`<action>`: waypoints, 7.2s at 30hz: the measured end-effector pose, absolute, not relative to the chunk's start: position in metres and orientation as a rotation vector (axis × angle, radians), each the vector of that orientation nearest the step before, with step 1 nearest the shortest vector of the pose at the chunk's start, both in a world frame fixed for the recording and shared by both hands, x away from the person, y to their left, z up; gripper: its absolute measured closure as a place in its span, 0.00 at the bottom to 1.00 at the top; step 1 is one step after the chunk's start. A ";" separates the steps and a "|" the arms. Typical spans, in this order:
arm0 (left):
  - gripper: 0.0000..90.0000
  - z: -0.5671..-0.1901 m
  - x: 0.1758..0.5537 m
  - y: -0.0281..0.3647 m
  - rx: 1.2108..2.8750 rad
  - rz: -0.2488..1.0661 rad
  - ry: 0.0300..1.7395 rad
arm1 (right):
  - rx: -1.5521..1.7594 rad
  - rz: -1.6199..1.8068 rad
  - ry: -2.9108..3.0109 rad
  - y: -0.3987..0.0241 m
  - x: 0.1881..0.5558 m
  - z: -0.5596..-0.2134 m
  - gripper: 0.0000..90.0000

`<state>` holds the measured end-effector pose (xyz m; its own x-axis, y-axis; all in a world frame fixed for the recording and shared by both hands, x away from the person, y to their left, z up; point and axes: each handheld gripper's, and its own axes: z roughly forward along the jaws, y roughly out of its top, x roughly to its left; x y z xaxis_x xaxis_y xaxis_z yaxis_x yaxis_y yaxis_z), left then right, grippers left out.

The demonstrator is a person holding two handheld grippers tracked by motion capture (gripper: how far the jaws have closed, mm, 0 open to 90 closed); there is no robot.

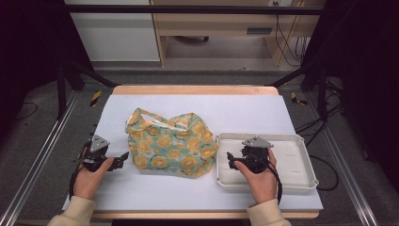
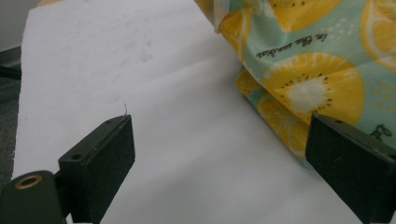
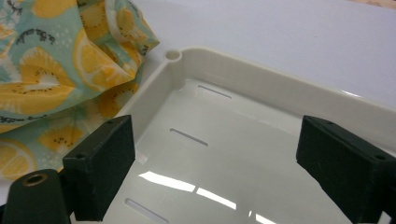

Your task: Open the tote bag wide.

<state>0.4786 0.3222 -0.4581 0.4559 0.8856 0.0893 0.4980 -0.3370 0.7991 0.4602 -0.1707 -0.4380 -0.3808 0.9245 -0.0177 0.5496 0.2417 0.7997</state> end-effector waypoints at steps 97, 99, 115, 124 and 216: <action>0.95 -0.462 0.440 0.288 2.204 0.455 0.812 | 0.855 1.095 2.388 -0.090 0.464 -0.390 0.39; 0.95 -0.462 0.441 0.290 2.199 0.460 0.821 | 0.829 1.107 2.389 -0.086 0.464 -0.378 0.31; 0.95 -0.459 0.440 0.292 2.211 0.486 0.805 | 0.806 1.046 2.504 -0.012 0.518 -0.344 0.30; 0.95 -0.460 0.442 0.294 2.213 0.498 0.813 | 0.730 1.064 2.614 -0.003 0.499 -0.364 0.99; 0.19 -0.396 0.435 0.290 2.030 0.581 0.868 | 0.472 1.135 2.605 -0.021 0.438 -0.418 1.00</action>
